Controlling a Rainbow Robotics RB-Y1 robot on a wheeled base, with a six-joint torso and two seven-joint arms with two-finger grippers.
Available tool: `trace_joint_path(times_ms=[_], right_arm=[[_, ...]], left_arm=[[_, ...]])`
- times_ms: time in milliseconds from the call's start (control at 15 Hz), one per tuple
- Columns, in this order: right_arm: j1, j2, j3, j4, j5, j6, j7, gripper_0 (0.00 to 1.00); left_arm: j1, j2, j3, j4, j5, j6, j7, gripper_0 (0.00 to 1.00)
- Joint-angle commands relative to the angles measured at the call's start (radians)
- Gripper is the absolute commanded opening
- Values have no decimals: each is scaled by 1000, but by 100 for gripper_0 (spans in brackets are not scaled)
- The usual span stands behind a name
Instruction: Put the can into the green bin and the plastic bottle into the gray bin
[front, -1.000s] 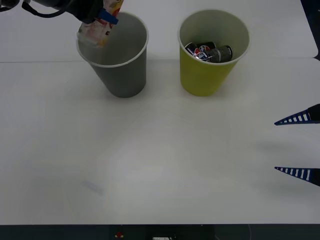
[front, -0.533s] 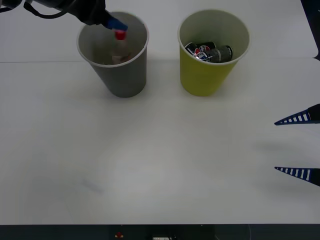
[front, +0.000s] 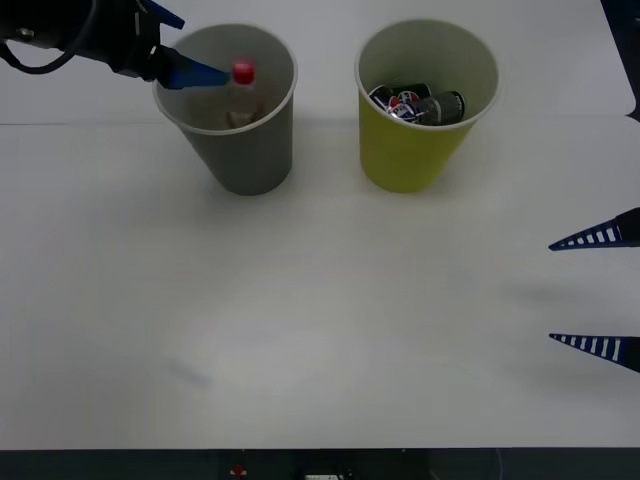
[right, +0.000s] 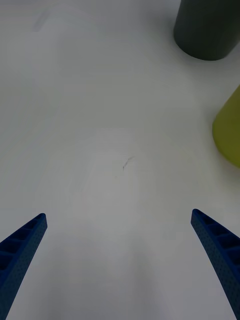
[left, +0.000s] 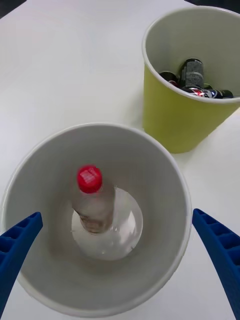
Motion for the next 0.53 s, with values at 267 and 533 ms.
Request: trace_joint_path(times_ms=[267,533], right_arm=[[0,0,0,0,0,0,0,100],[0,0,0,0,0,0,0,100]], left_arm=[[212,74,133,-6,219,31,-311,100],[378,109,183,-6,362,61,-514,100]])
